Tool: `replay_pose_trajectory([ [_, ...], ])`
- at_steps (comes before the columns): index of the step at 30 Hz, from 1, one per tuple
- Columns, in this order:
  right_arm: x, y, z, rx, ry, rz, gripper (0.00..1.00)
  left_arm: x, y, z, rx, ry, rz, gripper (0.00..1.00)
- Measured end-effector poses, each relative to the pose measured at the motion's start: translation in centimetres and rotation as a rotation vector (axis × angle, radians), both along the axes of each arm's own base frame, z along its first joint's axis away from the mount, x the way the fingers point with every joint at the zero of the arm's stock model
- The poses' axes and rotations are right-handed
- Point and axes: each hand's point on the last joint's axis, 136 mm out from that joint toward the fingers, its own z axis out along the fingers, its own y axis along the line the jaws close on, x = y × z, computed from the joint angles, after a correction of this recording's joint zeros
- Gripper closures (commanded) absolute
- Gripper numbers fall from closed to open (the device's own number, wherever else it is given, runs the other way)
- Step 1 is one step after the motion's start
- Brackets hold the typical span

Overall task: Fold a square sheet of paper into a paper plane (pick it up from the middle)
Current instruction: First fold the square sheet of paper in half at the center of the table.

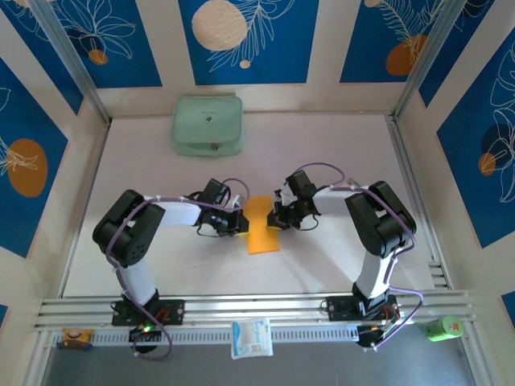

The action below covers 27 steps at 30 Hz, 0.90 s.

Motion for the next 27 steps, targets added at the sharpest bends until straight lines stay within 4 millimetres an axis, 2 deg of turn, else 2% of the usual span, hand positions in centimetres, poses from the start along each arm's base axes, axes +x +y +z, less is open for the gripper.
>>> replay_pose_trajectory([
  [9,0.0,0.0,0.0,0.0,0.0,0.0,1.0,-1.2,-1.3,1.2,-0.005,-0.02,-0.037,0.9],
  [16,0.0,0.0,0.0,0.0,0.0,0.0,1.0,-1.4,-0.9,-0.2,0.027,-0.001,-0.031,0.91],
  [24,0.0,-0.1,0.1,-0.004,0.001,-0.004,1.0,-1.2,-1.0,0.0,0.019,-0.007,-0.028,0.87],
  [27,-0.1,-0.1,0.1,-0.005,0.009,-0.012,1.0,-0.5,-1.0,0.6,0.008,-0.014,-0.008,0.87],
])
